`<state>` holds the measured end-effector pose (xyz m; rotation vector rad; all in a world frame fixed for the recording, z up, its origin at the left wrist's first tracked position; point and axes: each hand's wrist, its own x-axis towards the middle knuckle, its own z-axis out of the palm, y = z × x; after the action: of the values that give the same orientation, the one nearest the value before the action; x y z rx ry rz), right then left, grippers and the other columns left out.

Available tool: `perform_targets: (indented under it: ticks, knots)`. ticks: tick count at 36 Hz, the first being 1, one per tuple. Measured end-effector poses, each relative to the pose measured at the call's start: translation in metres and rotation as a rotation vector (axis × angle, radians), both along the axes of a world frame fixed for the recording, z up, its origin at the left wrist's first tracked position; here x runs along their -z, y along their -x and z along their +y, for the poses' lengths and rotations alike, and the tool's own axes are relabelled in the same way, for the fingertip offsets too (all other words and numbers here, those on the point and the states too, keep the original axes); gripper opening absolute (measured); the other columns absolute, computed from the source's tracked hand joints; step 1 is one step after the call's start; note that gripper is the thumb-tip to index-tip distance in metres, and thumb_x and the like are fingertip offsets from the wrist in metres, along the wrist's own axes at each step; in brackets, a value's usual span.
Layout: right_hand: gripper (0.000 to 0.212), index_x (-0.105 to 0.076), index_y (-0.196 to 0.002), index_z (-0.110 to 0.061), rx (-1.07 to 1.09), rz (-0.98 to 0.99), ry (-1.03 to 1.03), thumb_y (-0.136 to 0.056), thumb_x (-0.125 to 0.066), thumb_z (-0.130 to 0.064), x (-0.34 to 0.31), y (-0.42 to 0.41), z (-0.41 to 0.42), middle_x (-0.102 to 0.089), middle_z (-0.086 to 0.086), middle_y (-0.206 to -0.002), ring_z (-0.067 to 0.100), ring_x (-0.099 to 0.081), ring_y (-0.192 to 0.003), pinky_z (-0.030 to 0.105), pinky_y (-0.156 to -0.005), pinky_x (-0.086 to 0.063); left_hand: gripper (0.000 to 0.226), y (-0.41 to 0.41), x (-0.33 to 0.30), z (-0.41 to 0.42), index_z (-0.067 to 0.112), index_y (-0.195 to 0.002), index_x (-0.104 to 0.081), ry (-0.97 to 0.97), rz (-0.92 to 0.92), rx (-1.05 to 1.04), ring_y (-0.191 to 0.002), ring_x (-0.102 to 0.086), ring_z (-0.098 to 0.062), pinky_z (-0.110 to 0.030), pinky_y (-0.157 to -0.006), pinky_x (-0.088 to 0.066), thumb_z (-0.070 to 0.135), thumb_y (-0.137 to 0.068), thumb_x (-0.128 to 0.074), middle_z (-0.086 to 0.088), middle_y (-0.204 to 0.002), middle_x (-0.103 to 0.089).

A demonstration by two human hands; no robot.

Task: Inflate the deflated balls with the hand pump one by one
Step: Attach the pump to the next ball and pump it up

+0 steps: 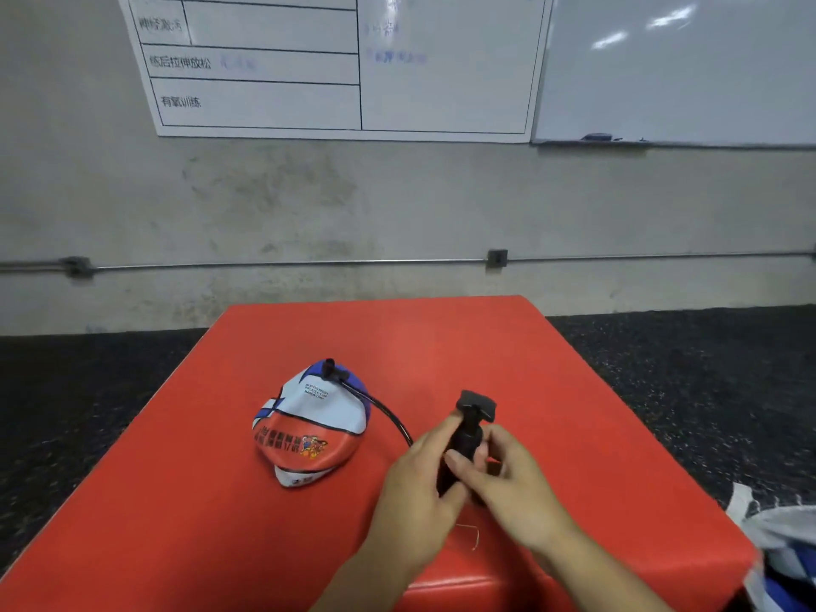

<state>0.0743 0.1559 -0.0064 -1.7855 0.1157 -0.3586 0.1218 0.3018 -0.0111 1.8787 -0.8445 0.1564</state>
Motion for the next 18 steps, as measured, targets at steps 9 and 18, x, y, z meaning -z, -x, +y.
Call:
perform_targets:
  ticks: [9,18]
  knots:
    - [0.044,-0.057,-0.131,-0.048,0.068,-0.213,0.126,-0.091,-0.077,-0.046,-0.034,0.007,-0.013,-0.061,-0.015,-0.098,0.009,-0.057,-0.074,0.033,-0.070,-0.051,0.065,-0.005,0.005,0.000,0.039,-0.152,-0.048,-0.016,0.029,0.068,-0.121,-0.064,-0.004,-0.040,-0.102,-0.053,0.012,-0.096,-0.065,0.019,-0.134,-0.067]
    - [0.052,-0.052,-0.126,-0.043,0.109,-0.093,0.877,-0.104,-0.013,-0.068,-0.042,0.010,-0.036,-0.061,-0.015,-0.108,0.015,-0.066,-0.101,0.046,-0.084,-0.054,0.077,-0.006,0.015,-0.015,0.056,-0.153,-0.036,-0.097,-0.027,0.111,-0.127,-0.060,0.001,-0.036,-0.106,-0.051,0.023,-0.092,-0.070,0.024,-0.138,-0.063]
